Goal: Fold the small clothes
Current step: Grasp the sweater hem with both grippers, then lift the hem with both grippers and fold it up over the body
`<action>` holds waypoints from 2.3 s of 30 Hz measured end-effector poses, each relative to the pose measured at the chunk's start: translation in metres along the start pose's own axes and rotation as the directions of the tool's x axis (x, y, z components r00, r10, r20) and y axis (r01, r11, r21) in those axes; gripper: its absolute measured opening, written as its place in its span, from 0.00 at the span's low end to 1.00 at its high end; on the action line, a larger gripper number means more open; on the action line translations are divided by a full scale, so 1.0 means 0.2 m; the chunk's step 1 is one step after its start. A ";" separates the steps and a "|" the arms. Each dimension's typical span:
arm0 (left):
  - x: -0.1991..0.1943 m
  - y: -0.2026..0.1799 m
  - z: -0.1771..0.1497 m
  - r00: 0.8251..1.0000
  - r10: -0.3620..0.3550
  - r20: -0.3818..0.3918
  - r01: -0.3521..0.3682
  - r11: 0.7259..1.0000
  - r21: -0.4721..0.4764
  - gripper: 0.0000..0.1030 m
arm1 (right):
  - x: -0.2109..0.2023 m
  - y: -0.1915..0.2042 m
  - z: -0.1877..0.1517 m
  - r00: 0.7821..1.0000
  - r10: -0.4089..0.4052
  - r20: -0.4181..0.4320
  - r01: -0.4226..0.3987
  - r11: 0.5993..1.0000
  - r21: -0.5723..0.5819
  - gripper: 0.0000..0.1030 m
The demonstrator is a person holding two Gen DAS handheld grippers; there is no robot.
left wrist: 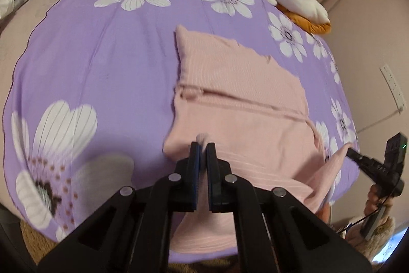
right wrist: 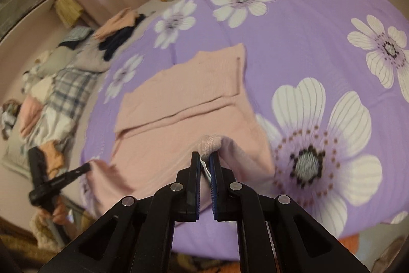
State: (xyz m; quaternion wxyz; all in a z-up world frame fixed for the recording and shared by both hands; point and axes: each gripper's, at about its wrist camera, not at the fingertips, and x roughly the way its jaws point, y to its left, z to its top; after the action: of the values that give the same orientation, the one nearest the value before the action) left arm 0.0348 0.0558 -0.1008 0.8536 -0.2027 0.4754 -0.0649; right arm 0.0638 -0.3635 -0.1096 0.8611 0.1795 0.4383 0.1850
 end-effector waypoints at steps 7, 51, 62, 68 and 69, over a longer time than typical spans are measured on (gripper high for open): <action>0.19 0.01 0.13 0.998 0.039 -0.043 -0.039 0.999 0.005 0.04 | 0.22 -0.09 0.13 0.997 -0.068 -0.037 0.071 0.995 0.067 0.08; 0.14 -0.01 -0.20 0.988 -0.093 -0.121 0.088 0.995 -0.048 0.04 | 0.17 -0.13 0.01 0.999 0.026 -0.036 -0.023 0.996 0.085 0.06; -0.03 -0.03 0.09 0.978 -0.207 0.025 0.208 0.974 -0.089 0.03 | 0.03 0.02 0.24 0.993 0.091 0.080 -0.093 0.995 0.028 0.06; 0.00 0.03 0.32 0.977 -0.200 0.078 0.208 0.970 -0.122 0.03 | 0.08 0.01 0.35 0.993 0.079 0.083 -0.081 0.996 0.021 0.06; 0.01 0.05 0.35 0.977 -0.192 0.088 0.202 0.971 -0.129 0.02 | 0.09 0.01 0.37 0.994 0.075 0.085 -0.078 0.997 0.025 0.06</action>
State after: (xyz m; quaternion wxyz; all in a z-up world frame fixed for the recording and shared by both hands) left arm 0.0935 0.0843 -0.0740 0.8443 -0.3095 0.4238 -0.1089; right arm 0.1345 -0.3643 -0.0791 0.8683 0.2159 0.3973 0.2040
